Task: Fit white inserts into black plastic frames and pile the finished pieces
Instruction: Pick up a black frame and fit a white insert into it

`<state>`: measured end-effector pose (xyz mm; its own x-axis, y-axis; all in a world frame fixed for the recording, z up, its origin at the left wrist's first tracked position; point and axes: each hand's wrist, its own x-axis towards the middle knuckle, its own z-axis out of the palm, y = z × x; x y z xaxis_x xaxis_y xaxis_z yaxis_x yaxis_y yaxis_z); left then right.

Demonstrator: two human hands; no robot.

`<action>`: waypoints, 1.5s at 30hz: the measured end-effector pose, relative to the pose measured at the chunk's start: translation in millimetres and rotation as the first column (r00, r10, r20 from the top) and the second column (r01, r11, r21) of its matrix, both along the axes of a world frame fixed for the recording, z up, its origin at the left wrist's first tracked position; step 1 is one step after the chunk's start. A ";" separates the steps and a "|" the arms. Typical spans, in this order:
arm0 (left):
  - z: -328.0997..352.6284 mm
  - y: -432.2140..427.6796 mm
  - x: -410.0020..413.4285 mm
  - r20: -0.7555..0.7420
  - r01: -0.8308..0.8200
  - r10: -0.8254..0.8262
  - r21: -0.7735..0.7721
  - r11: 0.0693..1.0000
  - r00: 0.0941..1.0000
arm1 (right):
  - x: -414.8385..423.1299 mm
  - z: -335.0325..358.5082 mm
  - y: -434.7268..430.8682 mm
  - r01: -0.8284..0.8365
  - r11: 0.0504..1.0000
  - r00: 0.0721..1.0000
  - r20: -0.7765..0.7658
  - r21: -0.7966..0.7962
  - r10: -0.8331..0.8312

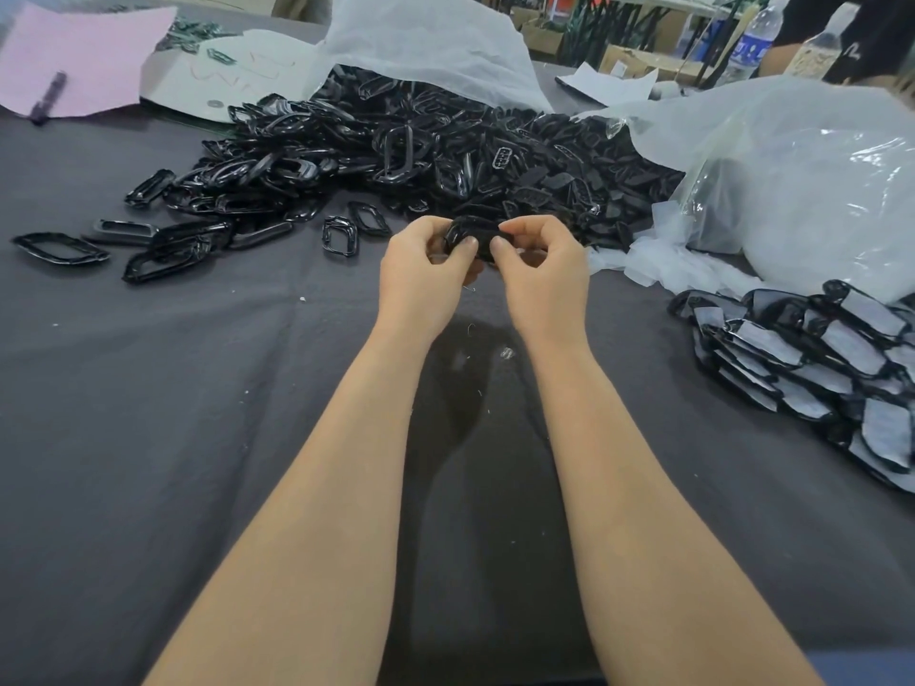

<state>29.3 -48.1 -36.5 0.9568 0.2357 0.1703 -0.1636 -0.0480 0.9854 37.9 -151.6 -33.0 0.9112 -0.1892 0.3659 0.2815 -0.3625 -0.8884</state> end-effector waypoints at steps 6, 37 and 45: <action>3.6 -2.0 -1.4 -0.059 0.053 -0.063 -0.156 0.986 0.996 | 4.0 1.2 -4.3 0.004 0.900 0.981 -0.178 0.435 0.081; -0.6 1.7 1.3 -0.103 0.028 -0.033 -0.044 0.999 0.994 | 6.5 -0.5 -10.1 -0.052 0.951 0.968 -0.219 0.306 0.124; -2.1 0.7 1.8 -0.081 0.020 -0.017 0.033 0.999 0.997 | 5.6 -2.8 -7.9 -0.015 0.965 0.970 -0.230 0.263 0.077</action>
